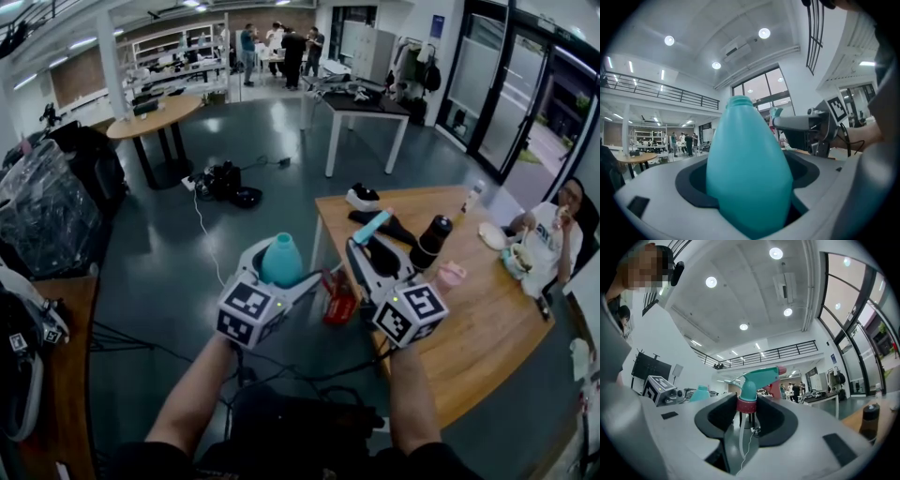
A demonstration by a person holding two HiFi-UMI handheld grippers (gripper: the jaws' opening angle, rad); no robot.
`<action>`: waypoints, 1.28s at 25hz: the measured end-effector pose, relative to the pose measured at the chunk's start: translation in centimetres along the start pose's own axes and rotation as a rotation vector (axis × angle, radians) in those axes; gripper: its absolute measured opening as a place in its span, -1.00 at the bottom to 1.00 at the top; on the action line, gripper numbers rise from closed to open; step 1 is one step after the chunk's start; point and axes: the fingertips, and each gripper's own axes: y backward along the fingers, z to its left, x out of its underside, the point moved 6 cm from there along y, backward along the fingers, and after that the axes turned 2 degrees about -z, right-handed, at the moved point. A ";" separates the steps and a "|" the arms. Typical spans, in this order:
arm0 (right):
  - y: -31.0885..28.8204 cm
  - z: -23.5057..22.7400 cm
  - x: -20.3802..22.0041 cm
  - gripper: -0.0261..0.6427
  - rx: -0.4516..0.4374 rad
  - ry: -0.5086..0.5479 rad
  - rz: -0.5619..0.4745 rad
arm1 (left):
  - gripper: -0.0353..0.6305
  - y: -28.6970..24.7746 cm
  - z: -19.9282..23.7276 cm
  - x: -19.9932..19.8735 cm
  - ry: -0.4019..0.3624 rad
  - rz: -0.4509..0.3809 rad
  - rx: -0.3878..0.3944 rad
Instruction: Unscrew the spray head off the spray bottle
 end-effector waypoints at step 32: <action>0.6 -0.8 0.2 -0.51 0.022 0.038 0.004 | 0.38 -2.1 -1.2 -0.4 -0.005 -0.006 0.025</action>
